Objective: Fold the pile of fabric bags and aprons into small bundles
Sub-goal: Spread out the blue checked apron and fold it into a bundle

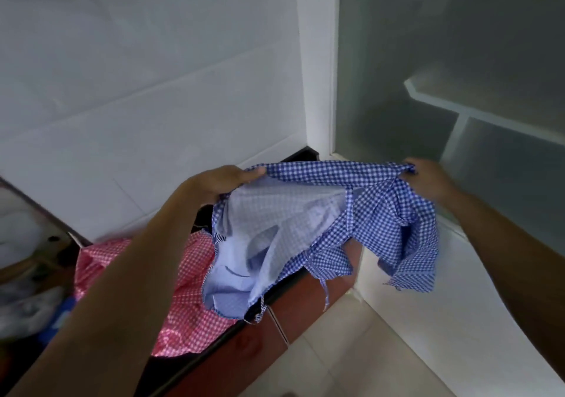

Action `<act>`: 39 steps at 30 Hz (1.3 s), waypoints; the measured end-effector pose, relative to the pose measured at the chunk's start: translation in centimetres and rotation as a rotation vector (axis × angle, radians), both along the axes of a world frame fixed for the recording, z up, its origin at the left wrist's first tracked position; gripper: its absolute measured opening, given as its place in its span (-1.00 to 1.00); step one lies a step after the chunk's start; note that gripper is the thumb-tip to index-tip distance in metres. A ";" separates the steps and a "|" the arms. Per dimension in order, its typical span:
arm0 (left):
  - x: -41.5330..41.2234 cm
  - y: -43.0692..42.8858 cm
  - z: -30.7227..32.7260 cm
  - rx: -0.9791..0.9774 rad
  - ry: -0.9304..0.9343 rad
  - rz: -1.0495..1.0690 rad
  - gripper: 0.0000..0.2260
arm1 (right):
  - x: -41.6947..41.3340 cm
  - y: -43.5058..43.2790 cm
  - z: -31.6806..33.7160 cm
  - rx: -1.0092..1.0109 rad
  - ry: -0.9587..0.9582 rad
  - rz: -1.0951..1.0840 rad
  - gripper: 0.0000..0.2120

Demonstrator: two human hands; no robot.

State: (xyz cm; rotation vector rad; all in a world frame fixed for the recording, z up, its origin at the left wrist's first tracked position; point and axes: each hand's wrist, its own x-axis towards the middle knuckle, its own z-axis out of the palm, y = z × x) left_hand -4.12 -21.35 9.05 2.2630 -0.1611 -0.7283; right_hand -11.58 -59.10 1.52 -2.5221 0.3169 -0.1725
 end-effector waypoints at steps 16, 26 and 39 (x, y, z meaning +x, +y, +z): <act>1.9 3.1 -0.2 0.086 -0.745 -0.102 -0.90 | 1.3 6.5 0.5 -0.169 0.906 0.467 -0.37; -2.9 -5.0 4.4 -0.219 -0.990 -0.423 -0.73 | 3.1 16.5 10.8 0.301 0.142 0.679 -0.67; -1.6 3.7 -10.5 0.057 -0.079 -0.011 0.13 | -0.8 9.8 10.5 0.480 0.215 0.637 -0.72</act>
